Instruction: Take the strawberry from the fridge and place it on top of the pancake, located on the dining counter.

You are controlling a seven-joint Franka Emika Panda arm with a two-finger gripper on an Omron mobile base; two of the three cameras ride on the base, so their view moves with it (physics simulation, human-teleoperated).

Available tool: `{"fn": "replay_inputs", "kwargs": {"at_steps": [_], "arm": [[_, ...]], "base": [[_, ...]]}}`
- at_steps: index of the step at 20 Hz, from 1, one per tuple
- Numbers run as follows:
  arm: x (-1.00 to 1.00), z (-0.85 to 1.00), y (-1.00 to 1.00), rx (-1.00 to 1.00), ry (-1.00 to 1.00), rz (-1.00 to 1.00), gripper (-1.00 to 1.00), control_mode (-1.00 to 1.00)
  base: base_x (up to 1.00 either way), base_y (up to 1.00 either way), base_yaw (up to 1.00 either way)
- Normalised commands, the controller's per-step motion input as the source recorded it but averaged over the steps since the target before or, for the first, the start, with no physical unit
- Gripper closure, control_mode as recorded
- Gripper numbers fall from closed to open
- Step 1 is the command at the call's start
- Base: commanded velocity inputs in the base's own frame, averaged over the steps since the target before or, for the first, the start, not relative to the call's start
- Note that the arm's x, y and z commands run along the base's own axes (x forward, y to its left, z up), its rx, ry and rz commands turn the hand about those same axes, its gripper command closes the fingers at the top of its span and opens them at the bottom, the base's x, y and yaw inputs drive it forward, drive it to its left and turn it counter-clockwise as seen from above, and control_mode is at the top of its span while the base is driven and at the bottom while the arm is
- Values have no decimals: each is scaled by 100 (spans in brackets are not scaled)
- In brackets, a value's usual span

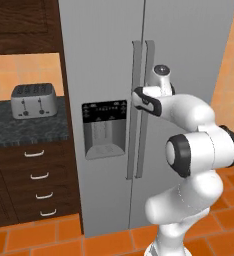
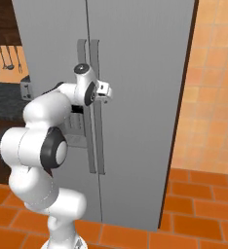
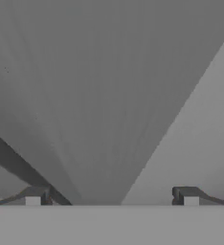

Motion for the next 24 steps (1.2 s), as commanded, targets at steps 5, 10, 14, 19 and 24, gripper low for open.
{"fn": "replay_inputs", "kwargs": {"at_steps": [5,10,14,19,24], "arm": [[46,-23,-13,0,0,0,-100,-100],[6,-43,-5,0,-18,0,-100,-100],[-1,-49,-2,0,-38,0,-100,-100],[52,-7,-6,0,-1,0,-100,-100],[31,-12,-42,0,3,0,-100,-100]], "base": [[0,0,0],[0,0,0],[0,0,0],[0,0,0],[0,0,0]]}}
